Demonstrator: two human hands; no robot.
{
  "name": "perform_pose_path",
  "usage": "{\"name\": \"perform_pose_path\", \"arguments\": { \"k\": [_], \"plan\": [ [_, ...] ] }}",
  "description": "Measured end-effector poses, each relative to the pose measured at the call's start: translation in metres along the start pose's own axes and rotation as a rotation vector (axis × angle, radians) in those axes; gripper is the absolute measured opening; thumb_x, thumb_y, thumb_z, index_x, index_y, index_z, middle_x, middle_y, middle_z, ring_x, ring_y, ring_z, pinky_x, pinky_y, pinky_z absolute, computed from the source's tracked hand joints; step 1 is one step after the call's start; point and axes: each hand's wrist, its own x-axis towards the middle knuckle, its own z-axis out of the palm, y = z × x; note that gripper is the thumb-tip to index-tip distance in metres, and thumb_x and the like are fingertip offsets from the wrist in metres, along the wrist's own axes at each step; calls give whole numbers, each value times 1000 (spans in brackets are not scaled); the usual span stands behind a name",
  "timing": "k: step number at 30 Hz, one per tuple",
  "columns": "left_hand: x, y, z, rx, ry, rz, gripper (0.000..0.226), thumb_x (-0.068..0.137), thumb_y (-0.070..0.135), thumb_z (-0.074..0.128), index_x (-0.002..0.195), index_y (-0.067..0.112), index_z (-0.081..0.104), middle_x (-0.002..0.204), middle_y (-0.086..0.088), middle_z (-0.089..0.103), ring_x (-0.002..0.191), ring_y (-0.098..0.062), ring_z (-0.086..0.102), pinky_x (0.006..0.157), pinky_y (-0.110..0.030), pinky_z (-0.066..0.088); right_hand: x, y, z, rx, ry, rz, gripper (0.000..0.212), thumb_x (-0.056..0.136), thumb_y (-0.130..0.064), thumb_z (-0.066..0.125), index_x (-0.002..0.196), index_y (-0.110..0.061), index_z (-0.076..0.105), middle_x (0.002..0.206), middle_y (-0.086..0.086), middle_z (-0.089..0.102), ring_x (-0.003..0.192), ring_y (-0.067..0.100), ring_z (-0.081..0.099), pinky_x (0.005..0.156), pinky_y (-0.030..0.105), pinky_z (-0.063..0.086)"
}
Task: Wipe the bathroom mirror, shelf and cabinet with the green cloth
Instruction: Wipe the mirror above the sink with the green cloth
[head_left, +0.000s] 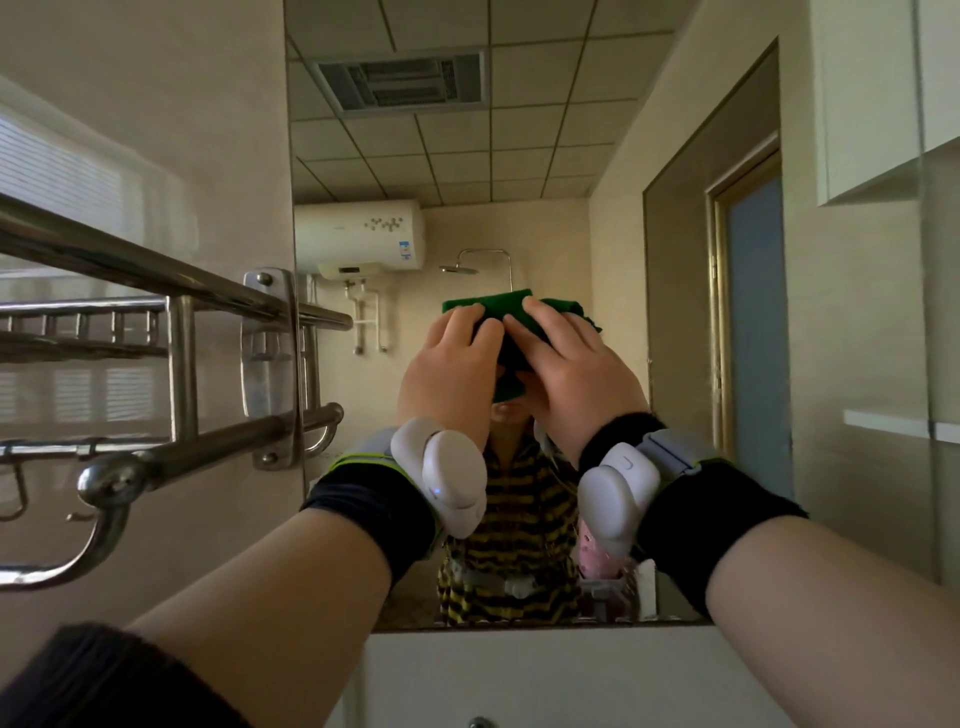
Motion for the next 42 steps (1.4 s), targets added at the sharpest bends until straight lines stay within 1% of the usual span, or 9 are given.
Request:
{"name": "perform_pose_path", "arguments": {
  "k": [4, 8, 13, 21, 28, 31, 37, 39, 42],
  "plan": [
    [1, 0, 0, 10, -8, 1, 31, 91, 13, 53, 122, 9, 52, 138, -5, 43, 129, -24, 35, 87, -29, 41, 4, 3, -2, -2, -15, -23, 51, 88, -13, 55, 137, -15, 43, 146, 8, 35, 129, 30, 35, 98, 41, 40],
    [9, 3, -1, 1, -17, 0, 31, 89, 15, 52, 120, 9, 51, 136, -4, 42, 128, -22, 34, 83, -29, 42, 10, 9, -6, -10, -28, -57, 55, 84, -9, 55, 137, -12, 43, 145, 10, 36, 128, 32, 36, 96, 44, 44],
    [30, 16, -3, -20, 28, 16, 31, 90, 14, 49, 120, 9, 50, 136, -5, 43, 129, -22, 33, 91, -27, 37, 21, 23, -15, -28, 29, -17, 55, 85, -7, 54, 138, -14, 42, 146, 8, 35, 128, 30, 35, 96, 44, 43],
    [28, 19, 1, 10, 41, 25, 31, 93, 16, 49, 124, 11, 50, 138, -5, 41, 131, -22, 33, 93, -24, 33, 16, 19, -9, 6, 92, 40, 50, 90, -8, 49, 138, -17, 42, 147, 5, 33, 130, 27, 32, 99, 39, 39],
    [14, 33, 6, -25, -27, 48, 37, 89, 16, 52, 126, 11, 49, 139, -4, 40, 131, -21, 32, 92, -27, 37, -10, 29, -13, 21, 49, 36, 53, 86, -11, 57, 137, -14, 43, 147, 7, 35, 129, 30, 36, 98, 42, 41],
    [8, 41, 11, -21, -47, 46, 36, 93, 19, 48, 128, 14, 47, 141, -1, 36, 133, -19, 29, 94, -27, 39, -21, 37, -17, -6, 19, 26, 55, 85, -10, 59, 138, -14, 42, 147, 8, 34, 129, 30, 36, 98, 42, 42],
    [4, 51, 17, -40, -73, 43, 36, 95, 15, 45, 131, 14, 44, 145, 0, 31, 138, -17, 21, 97, -32, 42, -29, 48, -22, -1, -17, 3, 52, 87, -15, 51, 138, -11, 42, 146, 11, 34, 130, 33, 36, 95, 44, 43],
    [8, 53, 17, -51, -82, 57, 36, 94, 14, 46, 131, 13, 44, 144, -1, 32, 138, -17, 20, 98, -32, 41, -28, 54, -23, -11, -13, -9, 54, 85, -13, 56, 137, -10, 43, 145, 12, 36, 129, 33, 37, 93, 44, 45],
    [17, 61, 16, -65, -72, 54, 36, 92, 15, 49, 128, 13, 46, 141, 0, 34, 135, -17, 25, 94, -31, 43, -25, 63, -26, -25, 10, 1, 57, 82, -6, 62, 137, -10, 44, 144, 12, 38, 127, 34, 39, 93, 44, 45]
  ]
}}
